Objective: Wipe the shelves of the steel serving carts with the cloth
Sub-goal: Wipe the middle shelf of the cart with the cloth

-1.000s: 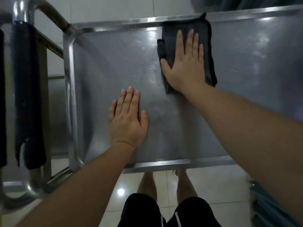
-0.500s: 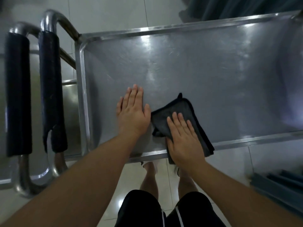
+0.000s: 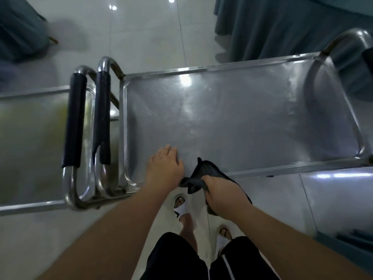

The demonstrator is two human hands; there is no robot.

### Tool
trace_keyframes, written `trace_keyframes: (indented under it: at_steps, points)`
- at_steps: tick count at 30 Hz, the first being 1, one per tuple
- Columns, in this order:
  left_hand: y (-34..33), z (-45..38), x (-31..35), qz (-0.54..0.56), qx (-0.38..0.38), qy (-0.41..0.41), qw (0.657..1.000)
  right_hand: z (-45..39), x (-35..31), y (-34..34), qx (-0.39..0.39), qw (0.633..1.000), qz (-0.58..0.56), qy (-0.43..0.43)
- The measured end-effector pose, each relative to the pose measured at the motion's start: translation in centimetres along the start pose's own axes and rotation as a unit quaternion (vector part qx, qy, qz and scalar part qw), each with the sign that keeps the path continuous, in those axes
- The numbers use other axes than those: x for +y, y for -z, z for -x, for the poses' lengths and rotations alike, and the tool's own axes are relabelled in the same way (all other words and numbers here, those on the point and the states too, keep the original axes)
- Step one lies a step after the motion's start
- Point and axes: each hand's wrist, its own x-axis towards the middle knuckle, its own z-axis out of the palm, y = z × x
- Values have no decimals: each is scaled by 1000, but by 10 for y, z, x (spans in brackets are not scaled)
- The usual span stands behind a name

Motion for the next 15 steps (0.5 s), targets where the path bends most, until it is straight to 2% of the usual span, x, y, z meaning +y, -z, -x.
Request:
trace_keyframes:
  at_steps: [6, 15]
  points:
    - [-23, 86, -5, -38, 30, 36, 998, 26, 1, 10, -72, 997, 34, -5]
    - [-75, 188, 11, -57, -69, 68, 994, 103, 19, 5, -199, 976, 73, -53]
